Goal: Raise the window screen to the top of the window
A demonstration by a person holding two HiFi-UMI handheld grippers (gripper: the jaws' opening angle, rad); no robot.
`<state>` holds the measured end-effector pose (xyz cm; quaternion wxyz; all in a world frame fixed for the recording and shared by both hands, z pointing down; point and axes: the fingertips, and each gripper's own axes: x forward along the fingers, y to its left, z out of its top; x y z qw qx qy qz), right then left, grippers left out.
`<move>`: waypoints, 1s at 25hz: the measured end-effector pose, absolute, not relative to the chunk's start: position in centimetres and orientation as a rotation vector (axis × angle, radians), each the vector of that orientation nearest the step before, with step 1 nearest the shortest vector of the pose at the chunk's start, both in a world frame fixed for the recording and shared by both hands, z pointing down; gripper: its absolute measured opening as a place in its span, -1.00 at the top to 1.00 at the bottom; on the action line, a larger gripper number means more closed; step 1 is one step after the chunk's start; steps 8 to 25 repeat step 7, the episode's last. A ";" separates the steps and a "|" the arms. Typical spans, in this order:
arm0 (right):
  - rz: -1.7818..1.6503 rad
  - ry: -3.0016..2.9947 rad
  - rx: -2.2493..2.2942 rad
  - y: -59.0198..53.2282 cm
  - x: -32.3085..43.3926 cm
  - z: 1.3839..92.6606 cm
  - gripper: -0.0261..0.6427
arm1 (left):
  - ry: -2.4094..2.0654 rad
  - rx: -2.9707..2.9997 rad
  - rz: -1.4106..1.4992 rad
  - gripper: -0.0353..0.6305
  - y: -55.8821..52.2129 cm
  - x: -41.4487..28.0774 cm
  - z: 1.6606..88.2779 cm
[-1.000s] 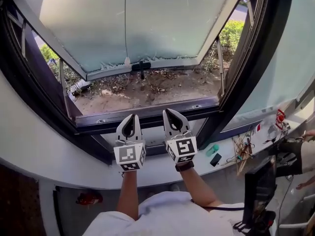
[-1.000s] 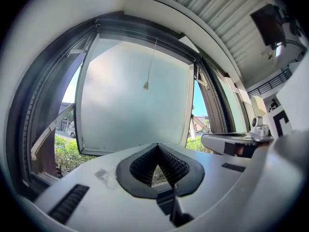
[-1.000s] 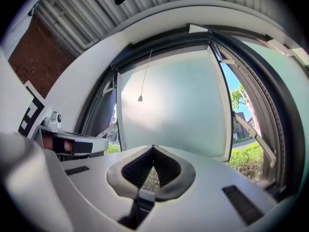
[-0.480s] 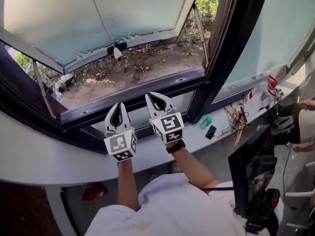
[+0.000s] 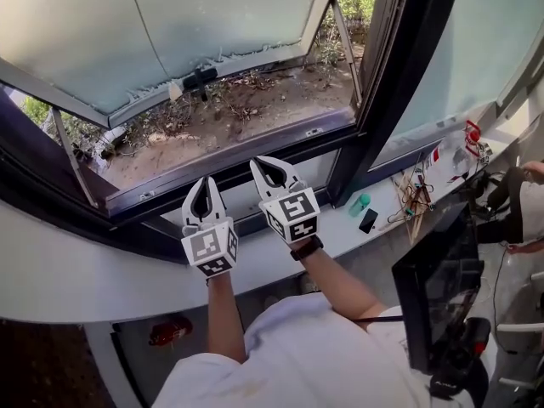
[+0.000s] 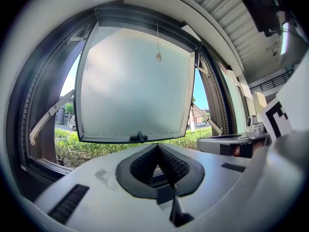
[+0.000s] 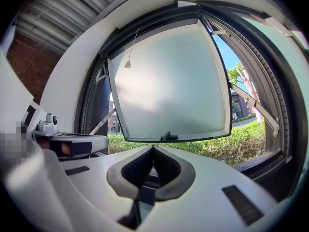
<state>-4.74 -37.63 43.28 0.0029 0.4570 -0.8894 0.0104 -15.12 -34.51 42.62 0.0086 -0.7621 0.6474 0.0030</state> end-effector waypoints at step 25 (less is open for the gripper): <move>0.026 -2.795 1.450 -37.9 -3.9 42.9 0.92 | 2.016 -2.387 0.014 0.89 -35.0 -14.9 42.6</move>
